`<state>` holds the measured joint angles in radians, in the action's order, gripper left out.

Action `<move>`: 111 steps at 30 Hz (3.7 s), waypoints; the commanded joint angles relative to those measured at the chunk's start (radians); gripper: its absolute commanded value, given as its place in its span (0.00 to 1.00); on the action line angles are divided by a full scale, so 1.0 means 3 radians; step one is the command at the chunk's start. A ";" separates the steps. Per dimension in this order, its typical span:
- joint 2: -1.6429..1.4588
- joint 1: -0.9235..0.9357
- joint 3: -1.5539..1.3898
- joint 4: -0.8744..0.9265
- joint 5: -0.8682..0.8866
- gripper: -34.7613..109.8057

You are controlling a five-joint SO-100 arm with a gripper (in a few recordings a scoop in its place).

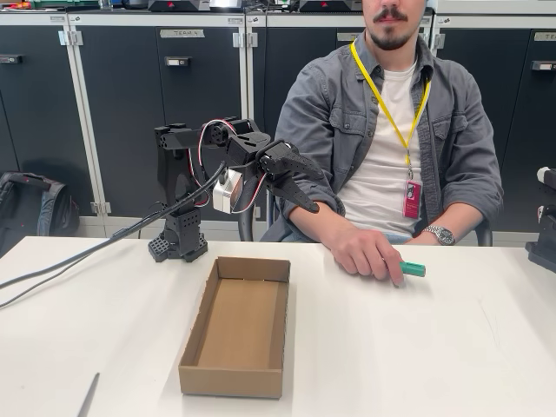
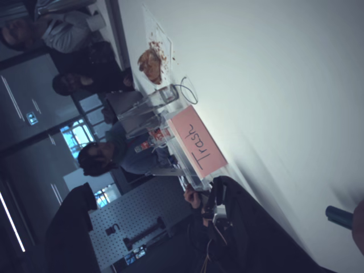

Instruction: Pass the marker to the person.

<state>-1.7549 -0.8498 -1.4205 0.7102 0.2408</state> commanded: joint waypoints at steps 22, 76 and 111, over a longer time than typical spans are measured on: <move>-0.2741 0.3901 -0.2541 0.0205 -0.2127 0.42; -0.2454 0.1391 -0.2066 0.0424 -0.2199 0.40; -0.0046 0.1462 -0.0383 0.0516 -0.4259 0.42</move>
<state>-1.7825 -0.4172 -1.5616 0.8943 -0.9879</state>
